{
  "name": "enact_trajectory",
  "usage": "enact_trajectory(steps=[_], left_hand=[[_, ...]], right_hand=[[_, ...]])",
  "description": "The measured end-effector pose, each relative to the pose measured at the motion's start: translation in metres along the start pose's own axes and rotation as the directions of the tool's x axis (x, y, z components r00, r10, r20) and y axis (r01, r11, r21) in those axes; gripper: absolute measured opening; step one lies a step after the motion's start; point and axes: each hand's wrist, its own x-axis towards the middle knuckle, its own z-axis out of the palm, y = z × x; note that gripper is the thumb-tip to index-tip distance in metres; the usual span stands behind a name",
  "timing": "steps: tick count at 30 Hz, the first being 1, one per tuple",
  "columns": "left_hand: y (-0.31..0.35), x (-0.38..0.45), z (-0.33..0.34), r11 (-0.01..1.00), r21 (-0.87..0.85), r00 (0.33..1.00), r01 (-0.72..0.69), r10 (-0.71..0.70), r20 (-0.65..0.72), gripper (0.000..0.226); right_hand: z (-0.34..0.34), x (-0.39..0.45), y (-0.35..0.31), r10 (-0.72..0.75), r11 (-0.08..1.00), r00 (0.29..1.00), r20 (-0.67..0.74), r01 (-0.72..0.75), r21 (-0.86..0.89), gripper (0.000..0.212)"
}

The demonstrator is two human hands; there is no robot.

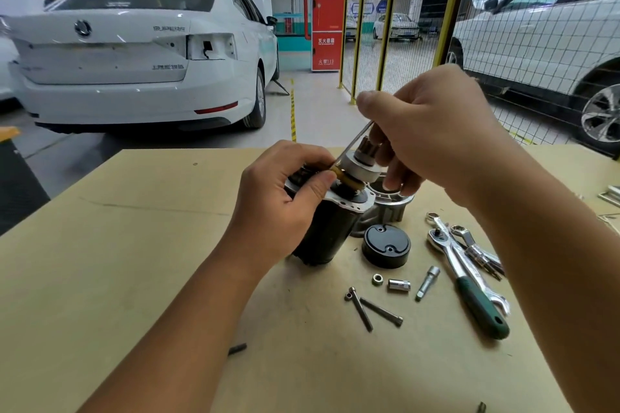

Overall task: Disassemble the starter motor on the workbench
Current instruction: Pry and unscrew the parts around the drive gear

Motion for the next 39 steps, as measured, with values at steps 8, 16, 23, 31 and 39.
enact_trajectory(steps=[8,16,23,31,39], left_hand=[[-0.009,-0.005,0.002,0.996,-0.089,0.999,0.023,-0.020,0.036,0.018],[-0.011,-0.005,0.003,0.995,-0.096,0.999,0.030,-0.028,0.029,0.016],[-0.010,-0.007,-0.002,0.982,-0.166,0.994,0.091,-0.079,0.080,0.027],[-0.017,-0.010,-0.008,0.983,-0.094,0.977,0.156,-0.139,0.161,0.070],[-0.023,-0.015,-0.004,0.850,-0.304,0.902,0.430,-0.392,0.180,0.059]], right_hand=[[0.006,0.003,0.008,0.017,0.994,0.998,0.061,-0.011,-0.106,0.033],[0.005,0.003,0.009,-0.088,0.996,0.989,0.123,0.085,0.035,0.043],[0.007,0.002,0.011,-0.175,0.972,0.984,0.027,0.168,0.166,0.027],[0.010,-0.002,0.010,-0.163,0.943,0.987,0.006,0.154,0.296,0.022],[0.010,-0.004,0.011,-0.036,0.883,0.999,0.036,0.015,0.469,0.020]])
